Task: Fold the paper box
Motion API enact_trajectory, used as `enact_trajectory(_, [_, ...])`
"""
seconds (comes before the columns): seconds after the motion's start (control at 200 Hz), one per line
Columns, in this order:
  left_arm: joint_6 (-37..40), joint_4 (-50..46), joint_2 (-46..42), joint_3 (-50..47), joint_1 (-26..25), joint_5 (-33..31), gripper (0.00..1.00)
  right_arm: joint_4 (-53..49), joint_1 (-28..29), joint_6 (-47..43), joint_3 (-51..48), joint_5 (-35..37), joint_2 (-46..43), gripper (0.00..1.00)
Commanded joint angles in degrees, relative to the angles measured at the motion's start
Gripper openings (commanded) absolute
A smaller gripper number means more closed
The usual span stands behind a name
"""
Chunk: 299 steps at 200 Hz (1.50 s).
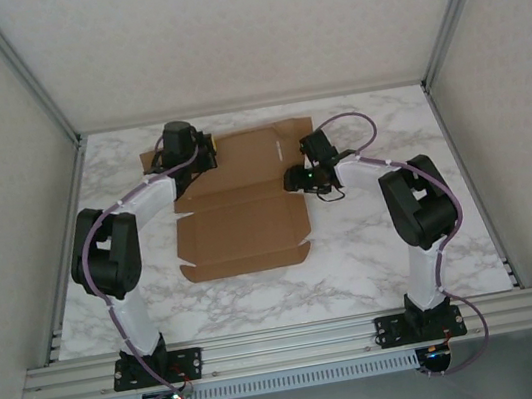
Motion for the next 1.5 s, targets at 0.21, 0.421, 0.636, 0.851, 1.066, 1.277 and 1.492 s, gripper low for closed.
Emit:
enact_trajectory(0.21, [-1.6,1.7,-2.0,-2.0,0.5,1.1,0.0,5.3,2.2,2.1,2.3,-7.1,-1.9,0.61])
enact_trajectory(0.421, [-1.9,2.3,-2.3,-2.7,0.5,0.8,0.0,6.7,3.3,3.5,2.7,-10.5,-0.1,0.6])
enact_trajectory(0.636, [-2.0,2.6,-2.4,-3.1,0.3,0.9,0.0,6.3,4.6,3.9,4.4,-11.1,2.9,0.59])
enact_trajectory(0.851, [-2.2,3.1,-2.8,-3.4,0.1,1.0,0.0,3.9,6.0,3.5,7.0,-8.5,6.4,0.59])
enact_trajectory(1.066, [-2.2,3.3,-3.1,-4.0,0.0,1.2,0.0,2.4,6.1,2.8,6.6,-5.6,9.1,0.59])
enact_trajectory(1.277, [-2.2,3.4,-3.3,-4.2,0.1,1.3,0.0,2.4,6.5,2.7,6.2,-5.5,10.1,0.59])
enact_trajectory(1.492, [-1.5,3.7,-3.6,-3.9,0.3,0.6,0.0,3.8,6.6,0.3,3.7,-3.9,2.7,0.59])
